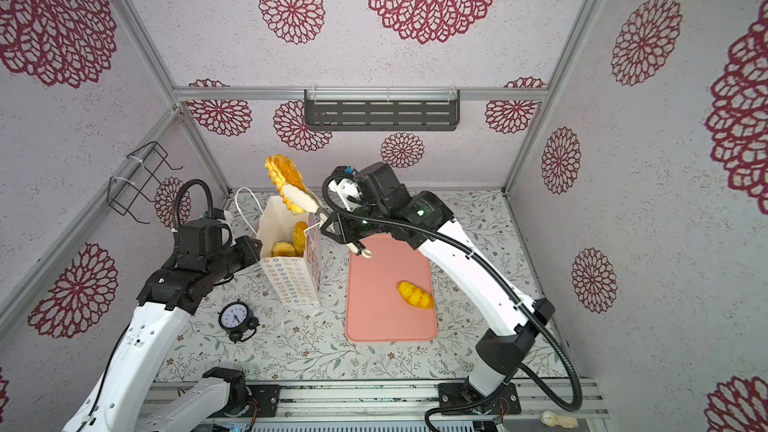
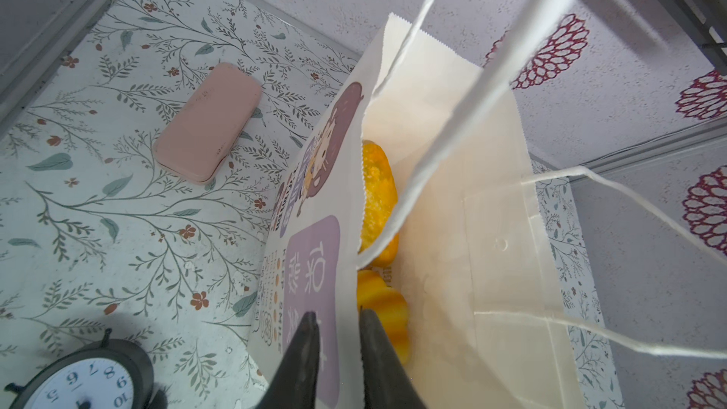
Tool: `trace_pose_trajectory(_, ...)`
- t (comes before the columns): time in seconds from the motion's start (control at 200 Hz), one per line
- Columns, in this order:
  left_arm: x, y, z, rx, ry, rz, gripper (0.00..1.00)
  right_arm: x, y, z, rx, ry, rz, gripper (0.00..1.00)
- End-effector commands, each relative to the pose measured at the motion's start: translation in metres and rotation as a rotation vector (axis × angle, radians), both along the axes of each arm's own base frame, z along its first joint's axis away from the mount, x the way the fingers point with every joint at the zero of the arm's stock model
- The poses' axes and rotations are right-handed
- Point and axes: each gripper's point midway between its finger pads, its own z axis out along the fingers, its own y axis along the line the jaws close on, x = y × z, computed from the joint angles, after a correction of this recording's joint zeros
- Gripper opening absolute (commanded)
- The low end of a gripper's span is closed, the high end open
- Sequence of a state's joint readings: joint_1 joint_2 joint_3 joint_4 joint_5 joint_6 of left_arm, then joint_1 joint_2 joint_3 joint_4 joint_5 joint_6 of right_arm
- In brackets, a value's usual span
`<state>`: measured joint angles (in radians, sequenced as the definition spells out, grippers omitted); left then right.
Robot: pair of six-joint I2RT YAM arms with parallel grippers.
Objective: Place the fake bread into the paper bag
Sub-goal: 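Lift the crusty pastry and carry it toward the bag with the right gripper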
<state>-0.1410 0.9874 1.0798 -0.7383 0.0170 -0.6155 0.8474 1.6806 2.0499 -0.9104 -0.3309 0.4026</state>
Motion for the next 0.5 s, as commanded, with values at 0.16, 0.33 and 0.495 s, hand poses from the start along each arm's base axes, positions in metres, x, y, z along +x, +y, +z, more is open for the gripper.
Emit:
trace_pose_trajectory(0.16, -0.002, 0.003, 0.003, -0.003, -0.014, 0.015, 0.17, -0.001, 0.021, 0.013, 0.042, -0.033, -0.008, 0.32)
trace_pose_trajectory(0.33, -0.002, 0.002, 0.004, -0.008, -0.017, 0.012, 0.16, -0.003, 0.027, 0.001, 0.009, -0.020, -0.005, 0.33)
trace_pose_trajectory(0.495, -0.002, 0.003, 0.005, -0.006, -0.020, 0.010, 0.16, -0.003, 0.027, -0.009, -0.026, -0.019, -0.013, 0.36)
